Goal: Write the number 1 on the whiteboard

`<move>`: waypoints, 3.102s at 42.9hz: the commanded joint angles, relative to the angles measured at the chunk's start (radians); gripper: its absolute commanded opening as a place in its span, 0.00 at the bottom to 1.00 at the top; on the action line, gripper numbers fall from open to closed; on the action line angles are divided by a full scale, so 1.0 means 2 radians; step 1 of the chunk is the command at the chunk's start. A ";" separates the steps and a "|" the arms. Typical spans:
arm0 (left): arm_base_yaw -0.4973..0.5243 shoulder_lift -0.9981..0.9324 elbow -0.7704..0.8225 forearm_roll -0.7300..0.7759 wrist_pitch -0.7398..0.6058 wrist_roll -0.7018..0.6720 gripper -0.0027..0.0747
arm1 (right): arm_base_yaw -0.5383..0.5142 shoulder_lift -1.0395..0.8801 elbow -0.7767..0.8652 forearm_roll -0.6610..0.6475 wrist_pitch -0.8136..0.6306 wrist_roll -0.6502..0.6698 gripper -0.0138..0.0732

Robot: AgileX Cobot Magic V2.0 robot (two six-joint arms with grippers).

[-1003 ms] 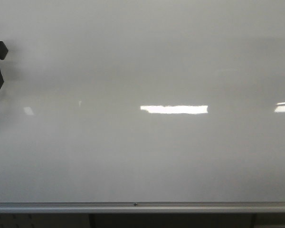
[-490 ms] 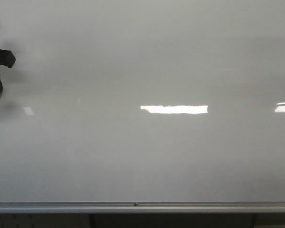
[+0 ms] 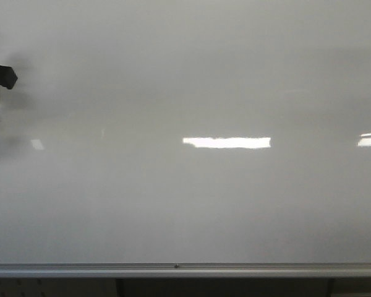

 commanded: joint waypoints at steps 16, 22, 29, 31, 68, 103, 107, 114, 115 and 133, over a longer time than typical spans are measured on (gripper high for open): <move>-0.079 -0.172 -0.016 -0.008 0.169 0.150 0.01 | 0.023 0.014 -0.091 0.064 0.113 -0.105 0.72; -0.124 -0.200 -0.016 -0.045 0.225 0.236 0.01 | 0.051 0.025 -0.112 0.103 0.147 -0.174 0.72; -0.182 -0.209 -0.016 -0.113 0.265 0.326 0.01 | 0.098 0.043 -0.146 0.145 0.199 -0.259 0.72; -0.202 -0.209 -0.016 -0.123 0.267 0.336 0.01 | 0.115 0.049 -0.158 0.153 0.212 -0.283 0.72; -0.381 -0.194 -0.018 -0.106 0.252 0.341 0.01 | 0.407 0.261 -0.347 0.166 0.230 -0.387 0.72; -0.381 -0.194 -0.018 -0.098 0.258 0.341 0.01 | 0.417 0.281 -0.358 0.168 0.217 -0.385 0.20; -0.381 -0.194 -0.018 -0.098 0.281 0.346 0.01 | 0.417 0.281 -0.358 0.168 0.216 -0.384 0.15; -0.377 -0.198 -0.018 -0.097 0.262 0.340 0.01 | 0.416 0.281 -0.358 0.166 0.216 -0.381 0.09; -0.376 -0.199 -0.018 -0.097 0.258 0.336 0.01 | 0.416 0.281 -0.358 0.166 0.217 -0.381 0.08; -0.349 -0.207 -0.018 -0.099 0.253 0.332 0.40 | 0.416 0.281 -0.358 0.166 0.218 -0.381 0.07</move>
